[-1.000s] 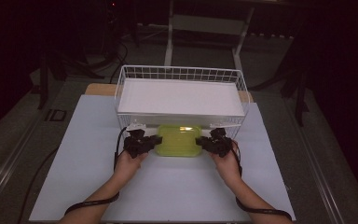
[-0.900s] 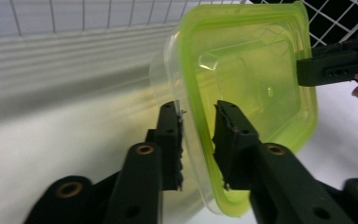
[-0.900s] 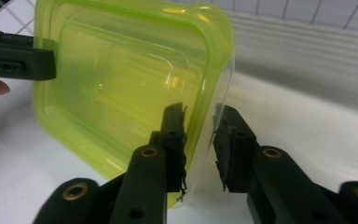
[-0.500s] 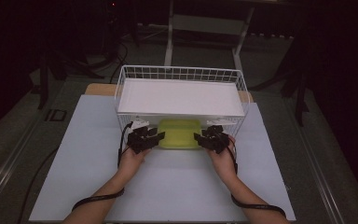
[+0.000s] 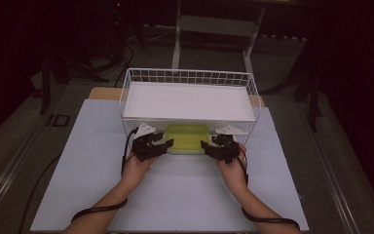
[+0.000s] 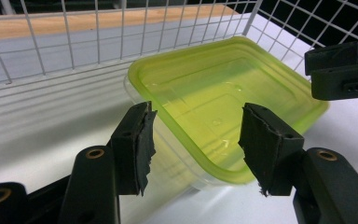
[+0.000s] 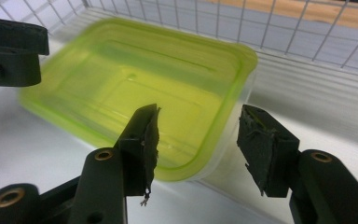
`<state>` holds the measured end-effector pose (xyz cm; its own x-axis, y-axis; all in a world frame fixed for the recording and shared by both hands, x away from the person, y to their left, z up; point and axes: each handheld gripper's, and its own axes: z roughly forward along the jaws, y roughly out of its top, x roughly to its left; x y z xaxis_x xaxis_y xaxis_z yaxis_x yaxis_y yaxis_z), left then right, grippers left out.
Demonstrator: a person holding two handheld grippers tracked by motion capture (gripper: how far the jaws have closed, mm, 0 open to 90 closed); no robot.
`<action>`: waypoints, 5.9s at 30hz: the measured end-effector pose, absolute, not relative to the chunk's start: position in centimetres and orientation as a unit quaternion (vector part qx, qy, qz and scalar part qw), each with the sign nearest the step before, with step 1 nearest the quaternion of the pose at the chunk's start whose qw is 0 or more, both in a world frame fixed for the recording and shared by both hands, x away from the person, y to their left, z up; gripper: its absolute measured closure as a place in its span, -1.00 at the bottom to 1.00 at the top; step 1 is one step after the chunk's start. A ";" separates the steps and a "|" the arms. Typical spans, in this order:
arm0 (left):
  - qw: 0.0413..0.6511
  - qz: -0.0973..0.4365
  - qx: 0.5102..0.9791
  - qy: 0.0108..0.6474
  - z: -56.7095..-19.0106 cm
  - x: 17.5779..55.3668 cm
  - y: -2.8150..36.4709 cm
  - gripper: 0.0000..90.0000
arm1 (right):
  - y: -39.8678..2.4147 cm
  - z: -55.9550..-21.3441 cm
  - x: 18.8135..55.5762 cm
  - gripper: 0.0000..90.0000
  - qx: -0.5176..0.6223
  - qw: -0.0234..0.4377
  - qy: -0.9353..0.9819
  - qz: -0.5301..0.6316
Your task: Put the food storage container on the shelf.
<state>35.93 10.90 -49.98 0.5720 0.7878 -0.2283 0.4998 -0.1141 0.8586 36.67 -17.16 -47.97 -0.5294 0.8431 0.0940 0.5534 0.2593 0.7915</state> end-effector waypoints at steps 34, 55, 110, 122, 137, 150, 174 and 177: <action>0.513 0.145 0.765 0.362 -48.9 27.1 14.7 -1.00 | -13.0 -49.6 31.7 0.99 0.377 0.120 0.828 0.398; 0.530 0.184 0.740 0.372 -50.2 26.9 16.0 -1.00 | -11.2 -51.3 35.5 0.99 0.401 0.139 0.822 0.380; 0.533 0.171 0.747 0.359 -50.7 26.8 15.5 -1.00 | -11.8 -50.3 37.0 0.56 0.411 0.147 0.800 0.412; 0.555 0.148 0.748 0.333 -50.3 26.8 15.3 -1.00 | -13.7 -48.8 34.4 -0.43 0.369 0.125 0.801 0.455; 0.554 0.114 0.765 0.307 -48.9 26.2 14.1 -1.00 | -15.7 -47.8 31.6 -0.67 0.356 0.101 0.804 0.465; 0.550 0.103 0.769 0.308 -48.3 24.4 15.6 -1.00 | -18.7 -47.0 29.2 -0.67 0.351 0.102 0.805 0.467; 0.543 0.093 0.779 0.301 -50.2 23.1 15.1 -1.00 | -22.6 -48.8 27.2 -0.67 0.364 0.098 0.802 0.462; 0.541 0.097 0.781 0.296 -50.4 23.1 15.1 -1.00 | -22.8 -49.2 27.3 -0.65 0.353 0.103 0.811 0.454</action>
<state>23.07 15.06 -50.37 0.8057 0.5676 -0.1690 0.3579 -0.2393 0.9026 27.30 -22.75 -49.22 -0.7292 0.6670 0.1530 0.4789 0.3377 0.8104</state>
